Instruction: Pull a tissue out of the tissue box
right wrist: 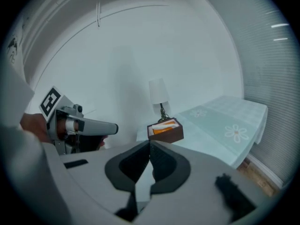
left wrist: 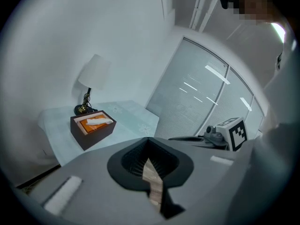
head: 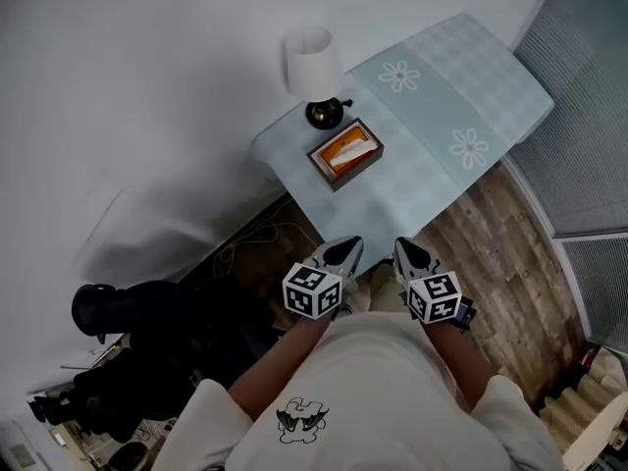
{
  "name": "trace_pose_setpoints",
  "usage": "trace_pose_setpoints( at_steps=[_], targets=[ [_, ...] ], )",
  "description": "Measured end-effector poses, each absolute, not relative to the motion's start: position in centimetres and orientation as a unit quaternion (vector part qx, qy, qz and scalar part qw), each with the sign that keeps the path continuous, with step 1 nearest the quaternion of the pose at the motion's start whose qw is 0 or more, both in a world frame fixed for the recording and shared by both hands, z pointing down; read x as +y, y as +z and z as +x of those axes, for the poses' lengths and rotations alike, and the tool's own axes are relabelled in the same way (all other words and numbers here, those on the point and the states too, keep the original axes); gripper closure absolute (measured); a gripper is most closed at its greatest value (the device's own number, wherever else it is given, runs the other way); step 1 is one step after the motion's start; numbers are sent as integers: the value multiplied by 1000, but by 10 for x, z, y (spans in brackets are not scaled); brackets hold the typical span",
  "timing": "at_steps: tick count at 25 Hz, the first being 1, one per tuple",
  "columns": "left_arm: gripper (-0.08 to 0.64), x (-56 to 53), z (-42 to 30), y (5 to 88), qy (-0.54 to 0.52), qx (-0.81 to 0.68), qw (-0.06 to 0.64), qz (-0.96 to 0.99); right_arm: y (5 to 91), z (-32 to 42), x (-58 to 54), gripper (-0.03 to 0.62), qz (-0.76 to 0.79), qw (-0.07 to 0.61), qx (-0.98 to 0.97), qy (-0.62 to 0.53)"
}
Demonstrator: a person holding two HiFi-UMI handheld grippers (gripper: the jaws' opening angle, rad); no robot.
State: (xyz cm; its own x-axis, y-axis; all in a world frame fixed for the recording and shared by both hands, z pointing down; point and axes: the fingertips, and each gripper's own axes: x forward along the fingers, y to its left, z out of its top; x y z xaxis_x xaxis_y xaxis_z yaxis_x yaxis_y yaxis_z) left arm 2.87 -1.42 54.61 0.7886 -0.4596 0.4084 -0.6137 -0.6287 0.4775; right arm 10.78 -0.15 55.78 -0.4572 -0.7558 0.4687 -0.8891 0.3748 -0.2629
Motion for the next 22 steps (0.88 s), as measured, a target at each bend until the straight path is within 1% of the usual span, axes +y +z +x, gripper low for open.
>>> trace_pose_setpoints(
  at_steps=[7, 12, 18, 22],
  targets=[
    [554, -103, 56, 526, 110, -360, 293, 879, 551, 126, -84, 580, 425, 166, -866, 203],
    [554, -134, 57, 537, 118, -366, 302, 872, 553, 128, -115, 580, 416, 169, -871, 199],
    [554, -147, 47, 542, 122, -360, 298, 876, 549, 113, -132, 580, 422, 164, -868, 203],
    [554, -158, 34, 560, 138, -362, 300, 872, 556, 101, -145, 580, 415, 179, -869, 201]
  ],
)
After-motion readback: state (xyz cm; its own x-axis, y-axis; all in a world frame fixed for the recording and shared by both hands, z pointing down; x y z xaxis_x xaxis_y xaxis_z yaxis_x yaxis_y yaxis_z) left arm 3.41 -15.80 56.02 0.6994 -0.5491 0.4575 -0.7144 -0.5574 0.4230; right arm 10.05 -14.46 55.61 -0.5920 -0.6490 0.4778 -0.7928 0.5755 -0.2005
